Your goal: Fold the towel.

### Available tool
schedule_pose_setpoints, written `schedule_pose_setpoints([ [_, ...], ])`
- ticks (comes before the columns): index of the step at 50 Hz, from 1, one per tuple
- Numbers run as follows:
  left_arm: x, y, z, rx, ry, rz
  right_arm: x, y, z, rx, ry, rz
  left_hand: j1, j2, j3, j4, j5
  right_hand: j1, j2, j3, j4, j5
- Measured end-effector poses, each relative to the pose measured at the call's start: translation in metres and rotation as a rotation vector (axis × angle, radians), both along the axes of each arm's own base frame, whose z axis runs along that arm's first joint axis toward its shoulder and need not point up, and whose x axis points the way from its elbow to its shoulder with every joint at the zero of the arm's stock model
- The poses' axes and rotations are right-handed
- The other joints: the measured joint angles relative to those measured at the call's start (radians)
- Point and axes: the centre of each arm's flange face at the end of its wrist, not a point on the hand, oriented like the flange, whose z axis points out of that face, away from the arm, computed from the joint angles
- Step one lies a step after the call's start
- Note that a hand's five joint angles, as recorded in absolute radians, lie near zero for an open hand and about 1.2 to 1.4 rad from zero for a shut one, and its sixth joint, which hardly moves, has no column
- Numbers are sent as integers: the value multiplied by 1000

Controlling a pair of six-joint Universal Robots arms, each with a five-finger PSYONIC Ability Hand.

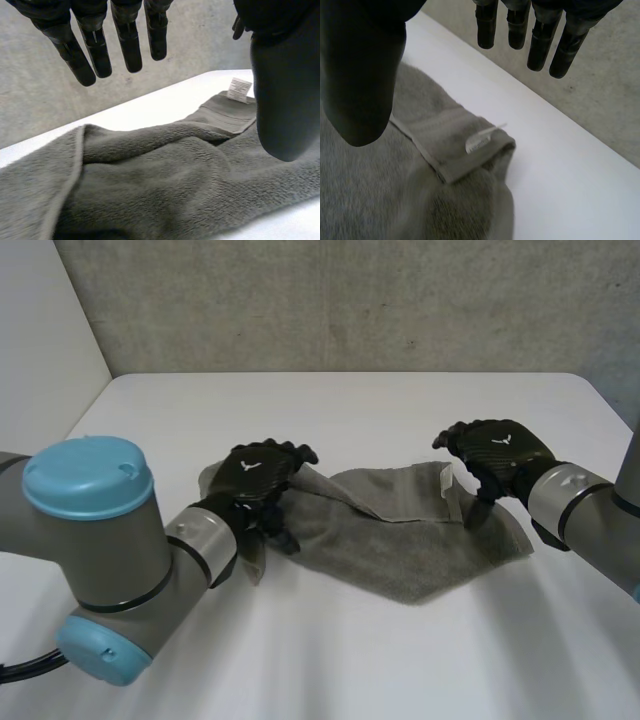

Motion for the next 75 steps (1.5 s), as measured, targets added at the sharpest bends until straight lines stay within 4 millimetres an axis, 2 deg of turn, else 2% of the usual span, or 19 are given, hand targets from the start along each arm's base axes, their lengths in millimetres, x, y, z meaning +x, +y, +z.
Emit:
schedule_pose_setpoints([
  [6, 16, -2, -5, 13, -25, 100, 10, -14, -11, 57, -75, 14, -18, -33, -18, -11, -20, 0, 0, 0, 0, 0],
  [13, 29, -7, -15, 26, -59, 237, 22, -30, -34, 134, -137, -10, -41, -60, -43, -42, -43, 0, 0, 0, 0, 0],
  [25, 28, -25, -28, 34, -20, 302, 50, -35, -70, 209, -170, -22, -46, -64, -46, -44, -49, 0, 0, 0, 0, 0],
  [31, 29, -32, -34, 35, -30, 335, 55, -36, -82, 207, -138, -31, -46, -62, -45, -44, -46, 36, 11, 9, 7, 25],
  [35, 30, -38, -39, 35, -46, 366, 55, -38, -89, 186, -99, -31, -34, -43, -22, -32, -4, 121, 95, 93, 90, 124],
  [44, 33, -47, -51, 51, -68, 391, 53, -44, -87, 119, -67, -52, 191, 178, 208, 191, 230, 176, 142, 151, 154, 192],
  [55, 34, -54, -65, 73, -86, 398, 48, -46, -67, 81, -84, -62, 782, 780, 810, 793, 821, 179, 142, 151, 154, 193],
  [59, 36, -57, -65, 73, -85, 409, 47, -47, -63, 75, -85, -54, 882, 887, 916, 894, 927, 179, 142, 151, 154, 192],
  [72, 49, -70, -53, 54, -64, 449, 44, -49, -79, 68, -14, -2, 920, 913, 947, 916, 958, 186, 142, 158, 160, 198],
  [75, 49, -71, -51, 50, -60, 451, 44, -50, -83, 58, 15, 6, 920, 913, 947, 916, 958, 233, 209, 216, 213, 245],
])
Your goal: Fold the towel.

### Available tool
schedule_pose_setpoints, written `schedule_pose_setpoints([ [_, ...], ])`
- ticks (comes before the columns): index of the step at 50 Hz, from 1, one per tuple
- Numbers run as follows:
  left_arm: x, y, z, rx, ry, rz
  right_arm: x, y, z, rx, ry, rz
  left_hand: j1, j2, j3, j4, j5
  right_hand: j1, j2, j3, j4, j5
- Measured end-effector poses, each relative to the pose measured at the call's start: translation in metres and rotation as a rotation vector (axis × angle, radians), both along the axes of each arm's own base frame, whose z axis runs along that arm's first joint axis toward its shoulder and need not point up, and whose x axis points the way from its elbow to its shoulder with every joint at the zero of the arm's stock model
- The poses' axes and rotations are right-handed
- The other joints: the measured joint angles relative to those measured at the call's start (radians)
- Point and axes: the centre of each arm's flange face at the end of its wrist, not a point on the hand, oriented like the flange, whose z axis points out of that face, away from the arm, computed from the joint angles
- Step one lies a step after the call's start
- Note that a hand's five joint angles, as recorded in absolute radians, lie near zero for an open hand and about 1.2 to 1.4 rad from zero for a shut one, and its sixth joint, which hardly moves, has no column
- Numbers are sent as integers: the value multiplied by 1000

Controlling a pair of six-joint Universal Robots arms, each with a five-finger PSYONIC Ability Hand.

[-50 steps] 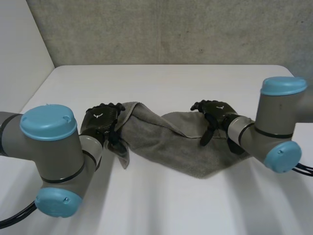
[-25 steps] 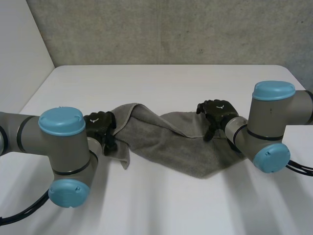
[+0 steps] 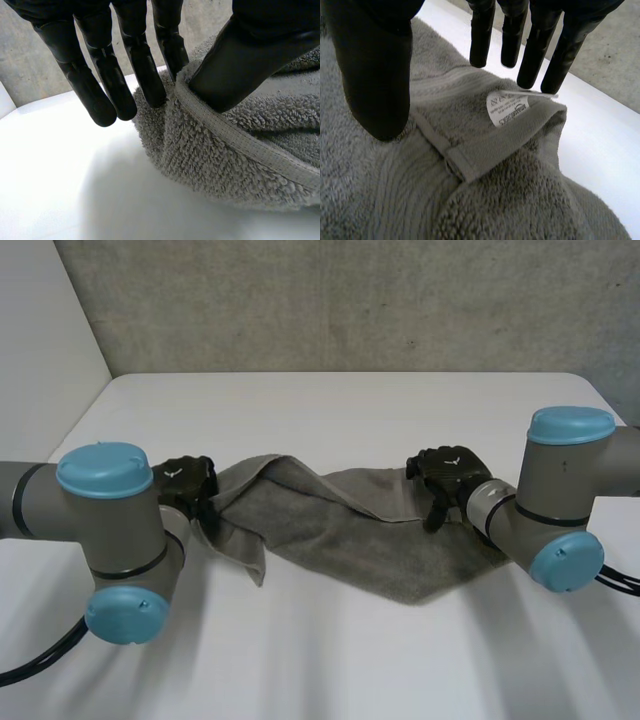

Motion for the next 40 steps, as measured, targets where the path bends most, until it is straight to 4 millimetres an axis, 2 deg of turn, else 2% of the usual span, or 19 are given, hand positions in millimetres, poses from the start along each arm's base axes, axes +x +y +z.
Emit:
schedule_pose_setpoints([
  [15, 0, 0, 1, -2, 2, -3, 1, -5, -14, -33, 58, 19, 0, 0, 0, 0, 0, 156, 161, 156, 146, 133],
  [20, -1, 0, 2, -4, 4, -5, 3, -8, -16, -48, 58, 21, 0, 0, 0, 0, 0, 616, 623, 586, 586, 566],
  [21, -1, 0, 2, -6, 5, -7, 3, -9, -15, -55, 55, 20, 0, 2, 2, 2, 0, 770, 769, 741, 741, 721],
  [22, -1, 0, 3, -8, 7, -11, 3, -10, -12, -65, 51, 19, 0, 4, 4, 3, 0, 844, 833, 834, 831, 815],
  [24, -2, -1, 5, -13, 12, -20, 4, -11, -8, -80, 44, 17, 1, 5, 5, 7, 1, 857, 844, 867, 870, 843],
  [29, -8, -4, 15, -39, 30, -61, 5, -15, 11, -137, 18, 11, 10, 12, 10, 10, 5, 857, 844, 867, 871, 843],
  [32, -16, -11, 32, -91, 43, -117, 6, -18, 34, -205, -9, 6, 23, 25, 23, 27, 19, 857, 844, 867, 871, 843],
  [38, -30, -35, 84, -276, 38, -202, 8, -26, 87, -400, -83, -7, 63, 74, 77, 75, 70, 858, 846, 867, 871, 843],
  [40, -34, -45, 110, -367, 32, -212, 10, -30, 111, -506, -125, -15, 80, 91, 95, 95, 80, 859, 846, 867, 871, 843],
])
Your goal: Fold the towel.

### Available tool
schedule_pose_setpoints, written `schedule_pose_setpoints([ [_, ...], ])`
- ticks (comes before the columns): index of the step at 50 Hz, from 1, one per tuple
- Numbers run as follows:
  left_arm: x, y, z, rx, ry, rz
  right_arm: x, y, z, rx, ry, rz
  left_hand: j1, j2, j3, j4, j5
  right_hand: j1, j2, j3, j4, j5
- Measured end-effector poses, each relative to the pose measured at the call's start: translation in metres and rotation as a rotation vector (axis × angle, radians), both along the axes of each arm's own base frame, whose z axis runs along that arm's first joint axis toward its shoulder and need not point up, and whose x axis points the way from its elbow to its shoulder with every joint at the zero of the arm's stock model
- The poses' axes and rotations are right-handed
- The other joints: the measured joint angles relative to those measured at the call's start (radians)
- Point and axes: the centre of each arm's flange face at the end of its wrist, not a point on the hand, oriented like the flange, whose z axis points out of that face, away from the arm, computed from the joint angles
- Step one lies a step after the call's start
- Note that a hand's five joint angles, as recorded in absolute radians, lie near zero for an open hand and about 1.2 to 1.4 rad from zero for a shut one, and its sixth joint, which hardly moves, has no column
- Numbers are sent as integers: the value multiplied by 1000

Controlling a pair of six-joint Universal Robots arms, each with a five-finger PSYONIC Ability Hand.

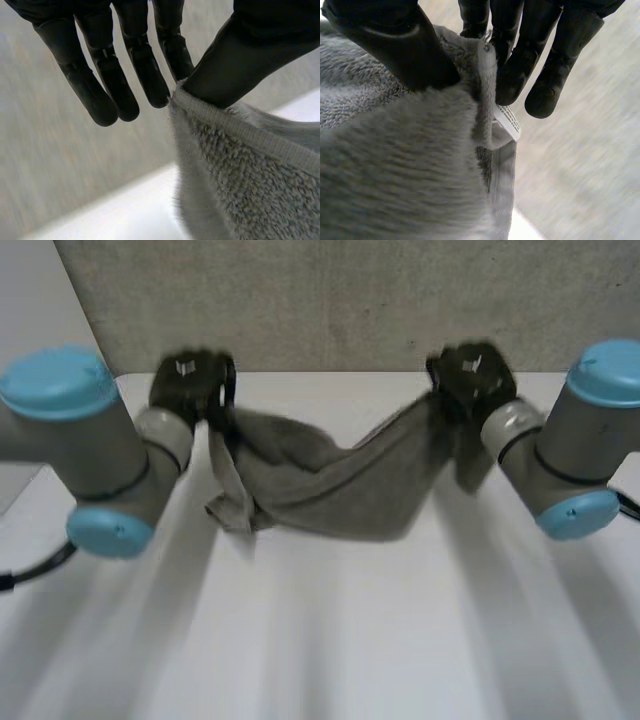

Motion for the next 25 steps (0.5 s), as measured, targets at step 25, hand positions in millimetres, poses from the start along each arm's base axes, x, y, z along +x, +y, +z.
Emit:
schedule_pose_setpoints([
  [25, 12, 29, -18, -8, -85, -147, -19, 38, -39, 218, 227, 36, 21, 29, 35, 30, 36, 2, 9, 5, 0, 0],
])
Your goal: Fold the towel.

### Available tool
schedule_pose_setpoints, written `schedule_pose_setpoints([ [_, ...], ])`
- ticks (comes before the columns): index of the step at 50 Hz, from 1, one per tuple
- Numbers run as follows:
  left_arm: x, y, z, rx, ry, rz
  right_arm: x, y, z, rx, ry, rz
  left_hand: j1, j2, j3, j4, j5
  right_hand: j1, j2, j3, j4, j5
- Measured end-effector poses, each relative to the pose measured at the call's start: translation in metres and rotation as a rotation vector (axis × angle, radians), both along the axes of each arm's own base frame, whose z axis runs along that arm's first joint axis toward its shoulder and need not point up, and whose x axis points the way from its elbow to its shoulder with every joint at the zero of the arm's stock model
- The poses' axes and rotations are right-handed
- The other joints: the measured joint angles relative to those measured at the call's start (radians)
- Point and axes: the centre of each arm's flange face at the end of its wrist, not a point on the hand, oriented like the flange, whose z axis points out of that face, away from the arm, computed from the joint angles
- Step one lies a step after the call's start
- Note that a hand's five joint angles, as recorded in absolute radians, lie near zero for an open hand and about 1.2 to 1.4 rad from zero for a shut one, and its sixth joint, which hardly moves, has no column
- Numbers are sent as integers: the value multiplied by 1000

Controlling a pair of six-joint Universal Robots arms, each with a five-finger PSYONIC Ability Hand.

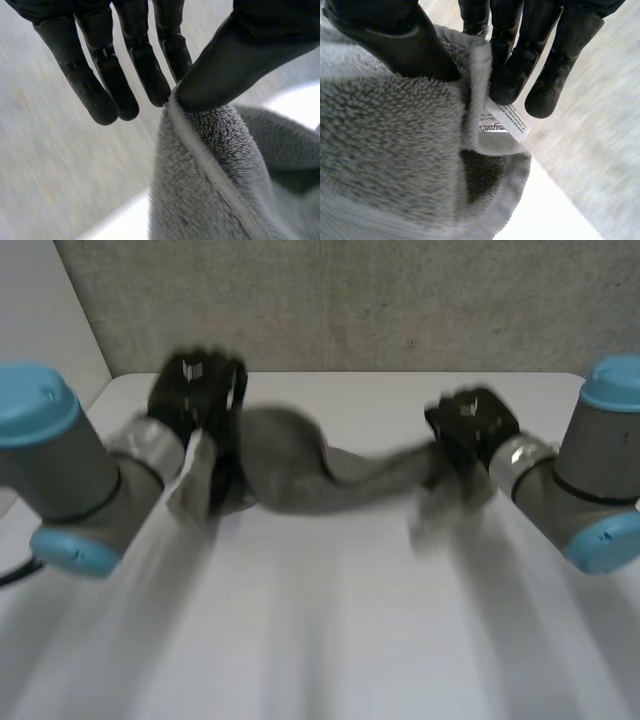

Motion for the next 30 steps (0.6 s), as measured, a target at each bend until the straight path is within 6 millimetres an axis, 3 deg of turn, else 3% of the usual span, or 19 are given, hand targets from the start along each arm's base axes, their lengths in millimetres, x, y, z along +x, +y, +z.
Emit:
schedule_pose_setpoints([
  [1, 7, 7, -20, 74, -30, 2, -8, 7, -14, 55, 73, 4, 0, 0, 0, 0, 0, 0, 0, 0, 0, 0],
  [5, 17, 26, -52, 200, -76, -10, -24, 18, -37, 135, 197, 12, 0, 0, 0, 0, 0, -19, -13, -25, -28, -21],
  [10, 20, 50, -74, 294, -107, -51, -38, 29, -56, 198, 271, 10, 0, 0, 0, 0, 0, -151, -141, -165, -162, -141],
  [13, 20, 57, -77, 307, -111, -67, -42, 34, -62, 226, 278, 6, 0, 0, 0, 0, 0, -389, -376, -397, -400, -391],
  [18, 19, 61, -73, 298, -108, -76, -46, 39, -68, 254, 271, 0, 0, 0, 0, 0, 0, -566, -528, -554, -561, -557],
  [30, 20, 58, -66, 276, -99, -68, -45, 42, -55, 244, 176, -6, 0, 0, 0, 0, 0, -597, -562, -603, -608, -613],
])
